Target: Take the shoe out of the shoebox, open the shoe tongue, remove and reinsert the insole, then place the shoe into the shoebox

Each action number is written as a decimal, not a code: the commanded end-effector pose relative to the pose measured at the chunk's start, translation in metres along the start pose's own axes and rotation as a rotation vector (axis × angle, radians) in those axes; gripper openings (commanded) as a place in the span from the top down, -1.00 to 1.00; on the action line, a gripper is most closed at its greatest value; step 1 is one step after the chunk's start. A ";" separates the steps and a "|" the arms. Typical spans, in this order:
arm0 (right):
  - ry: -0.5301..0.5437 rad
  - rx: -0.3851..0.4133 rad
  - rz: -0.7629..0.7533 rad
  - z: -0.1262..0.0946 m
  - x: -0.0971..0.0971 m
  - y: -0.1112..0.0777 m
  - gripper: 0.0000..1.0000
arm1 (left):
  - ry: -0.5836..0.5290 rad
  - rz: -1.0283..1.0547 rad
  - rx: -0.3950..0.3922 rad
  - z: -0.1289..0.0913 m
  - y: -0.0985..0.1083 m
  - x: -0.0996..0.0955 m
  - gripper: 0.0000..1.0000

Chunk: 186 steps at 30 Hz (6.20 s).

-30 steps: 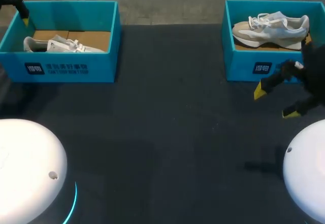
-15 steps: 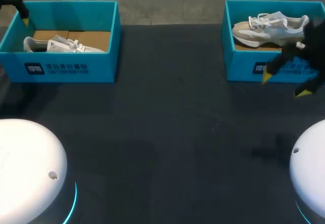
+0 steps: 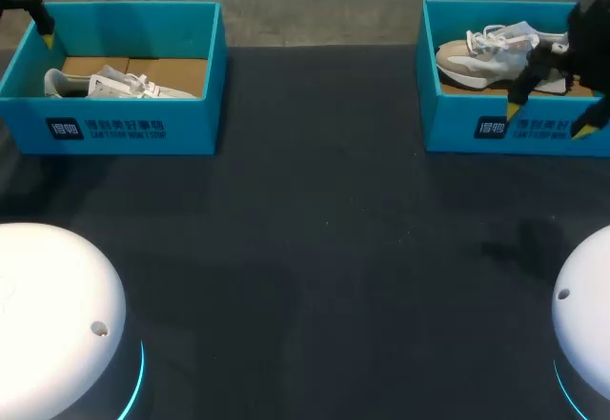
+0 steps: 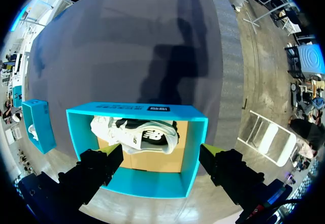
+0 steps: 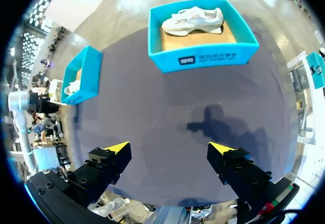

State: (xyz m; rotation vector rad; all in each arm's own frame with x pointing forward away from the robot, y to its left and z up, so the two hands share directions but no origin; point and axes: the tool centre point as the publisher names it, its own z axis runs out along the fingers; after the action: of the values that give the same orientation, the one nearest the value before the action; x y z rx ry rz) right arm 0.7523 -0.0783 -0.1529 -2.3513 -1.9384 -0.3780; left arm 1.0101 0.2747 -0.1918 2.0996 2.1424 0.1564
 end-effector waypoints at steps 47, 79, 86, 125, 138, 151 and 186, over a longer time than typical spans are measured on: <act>-0.291 0.004 -0.209 0.062 -0.042 0.201 -1.00 | 0.002 0.000 -0.002 0.000 -0.001 0.000 -1.00; -0.354 -0.003 -0.251 0.067 -0.078 0.259 -1.00 | 0.002 0.000 -0.002 0.000 -0.001 0.000 -1.00; -0.436 -0.055 -0.209 0.070 -0.087 0.280 -1.00 | 0.002 0.000 -0.002 0.000 -0.001 0.000 -1.00; -0.541 -0.056 -0.155 0.141 -0.159 0.394 -0.87 | 0.002 0.000 -0.002 0.000 -0.001 0.000 -1.00; -0.558 -0.030 -0.113 0.156 -0.173 0.409 -0.95 | 0.002 0.000 -0.002 0.000 -0.001 0.000 -1.00; -0.562 -0.015 -0.084 0.165 -0.180 0.423 -0.62 | 0.002 0.000 -0.002 0.000 -0.001 0.000 -1.00; -0.542 0.080 0.006 0.198 -0.205 0.427 -0.36 | 0.002 0.000 -0.002 0.000 -0.001 0.000 -1.00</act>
State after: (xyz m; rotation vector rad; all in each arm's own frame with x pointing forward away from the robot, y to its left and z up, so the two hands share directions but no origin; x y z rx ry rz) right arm 1.1512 -0.3157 -0.3435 -2.6119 -2.1133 0.3456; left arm 1.0101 0.2747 -0.1920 2.0992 2.1422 0.1563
